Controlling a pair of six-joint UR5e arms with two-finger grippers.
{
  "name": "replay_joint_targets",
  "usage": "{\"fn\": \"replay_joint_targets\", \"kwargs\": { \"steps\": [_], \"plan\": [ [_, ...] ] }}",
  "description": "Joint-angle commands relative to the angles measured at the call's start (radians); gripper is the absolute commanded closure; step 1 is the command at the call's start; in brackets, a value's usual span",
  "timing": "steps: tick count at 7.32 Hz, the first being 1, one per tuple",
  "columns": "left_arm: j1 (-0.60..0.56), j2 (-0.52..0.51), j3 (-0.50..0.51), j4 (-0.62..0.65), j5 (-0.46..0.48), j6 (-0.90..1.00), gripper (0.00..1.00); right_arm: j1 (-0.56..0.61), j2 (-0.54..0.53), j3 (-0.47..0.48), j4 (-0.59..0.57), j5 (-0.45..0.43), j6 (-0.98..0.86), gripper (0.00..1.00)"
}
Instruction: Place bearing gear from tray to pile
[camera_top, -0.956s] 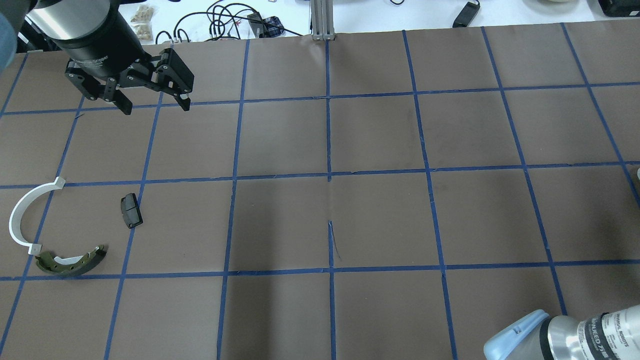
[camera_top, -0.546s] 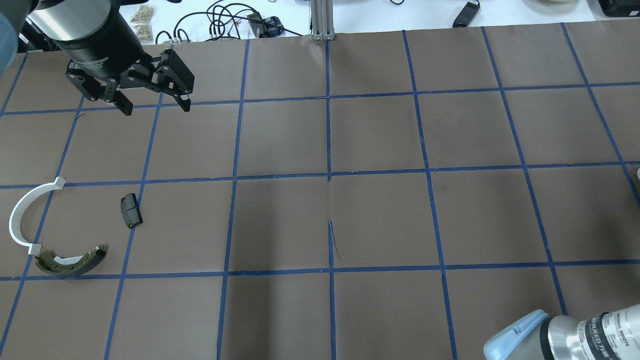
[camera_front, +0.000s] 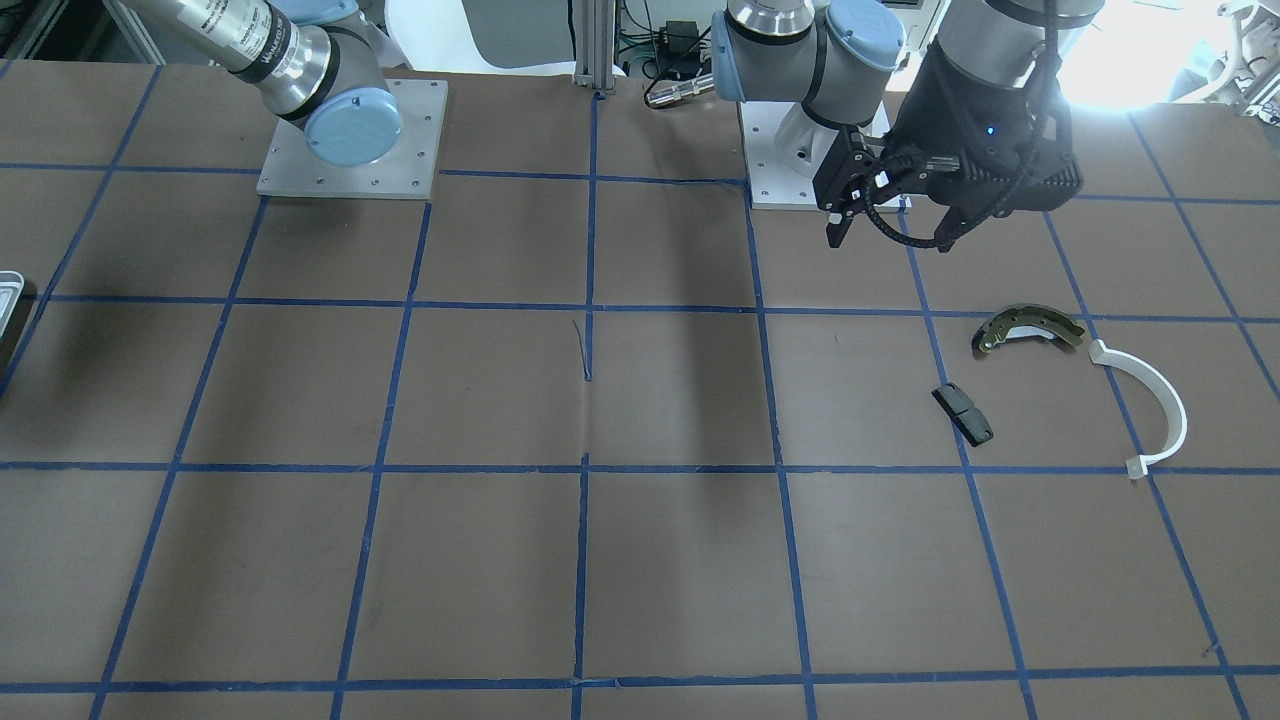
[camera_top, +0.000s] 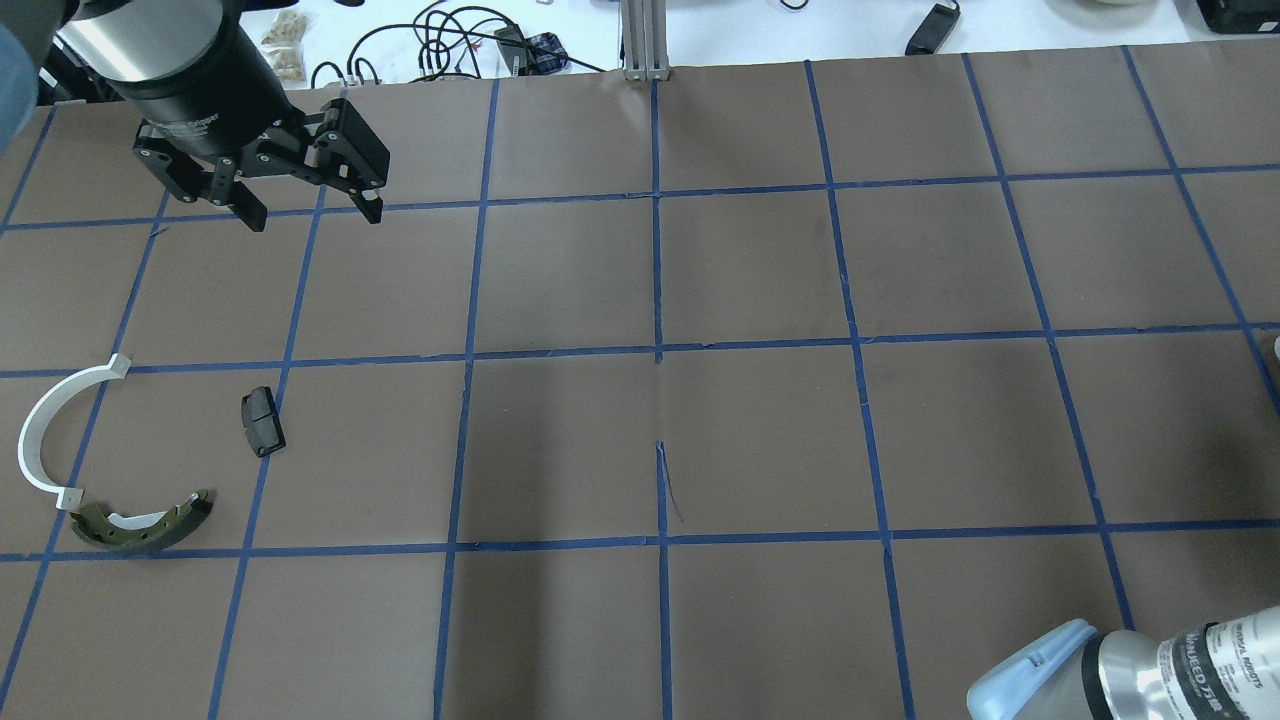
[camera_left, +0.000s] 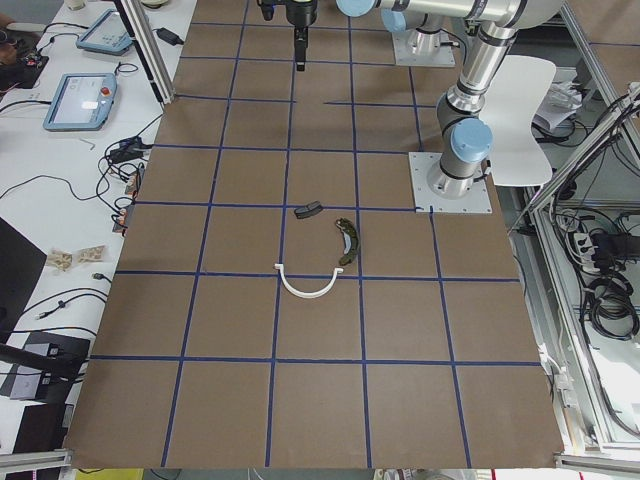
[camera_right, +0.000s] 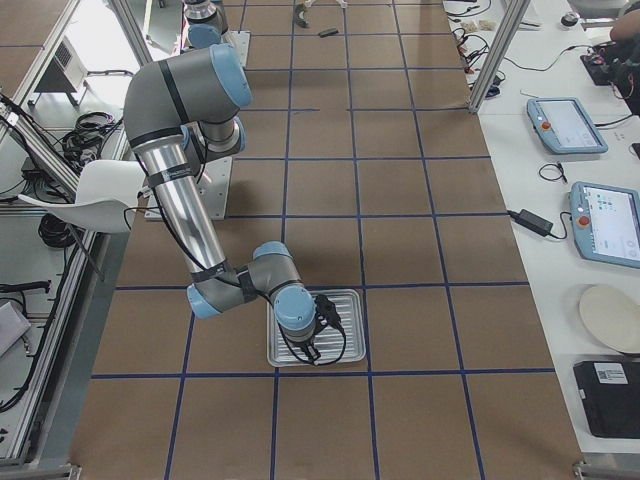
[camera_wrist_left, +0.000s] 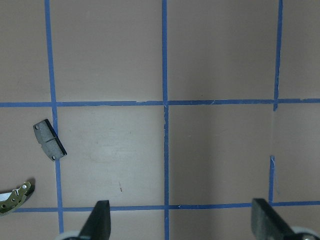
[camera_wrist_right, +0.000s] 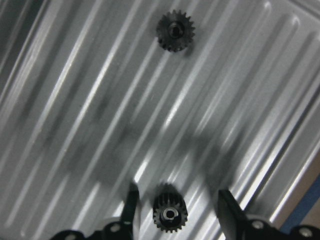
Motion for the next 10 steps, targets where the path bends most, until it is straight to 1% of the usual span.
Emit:
{"fn": "replay_joint_targets", "kwargs": {
  "steps": [1, 2, 3, 4, 5, 7, 8, 9, 10],
  "plan": [
    [0.000, 0.001, -0.002, 0.000, 0.001, 0.000, 0.00, 0.006, 0.001, 0.000, -0.003, 0.000, 0.001, 0.81],
    [0.000, 0.001, 0.000, 0.000, 0.001, 0.000, 0.00, 0.008, -0.002, 0.000, -0.002, 0.000, 0.005, 0.88],
    [0.000, 0.001, 0.000, 0.000, 0.001, 0.000, 0.00, 0.018, -0.025, 0.000, 0.013, -0.006, 0.011, 0.89],
    [0.000, 0.001, 0.000, -0.001, 0.001, 0.000, 0.00, 0.046, -0.098, 0.000, 0.055, -0.013, 0.022, 0.89],
    [0.000, 0.001, 0.000, -0.002, 0.001, 0.000, 0.00, 0.093, -0.190, 0.000, 0.166, -0.023, 0.116, 0.89],
    [0.000, 0.001, -0.002, -0.002, 0.002, 0.000, 0.00, 0.197, -0.380, 0.001, 0.428, -0.042, 0.332, 0.89],
    [0.000, 0.000, 0.000, -0.002, 0.002, 0.000, 0.00, 0.275, -0.469, 0.000, 0.533, -0.044, 0.464, 0.88],
    [0.000, 0.000, -0.002, -0.002, 0.002, 0.000, 0.00, 0.372, -0.551, 0.001, 0.613, -0.062, 0.619, 0.88],
    [0.000, 0.001, -0.002, -0.002, 0.004, 0.000, 0.00, 0.473, -0.608, 0.000, 0.682, -0.066, 0.794, 0.88]
  ]
}}
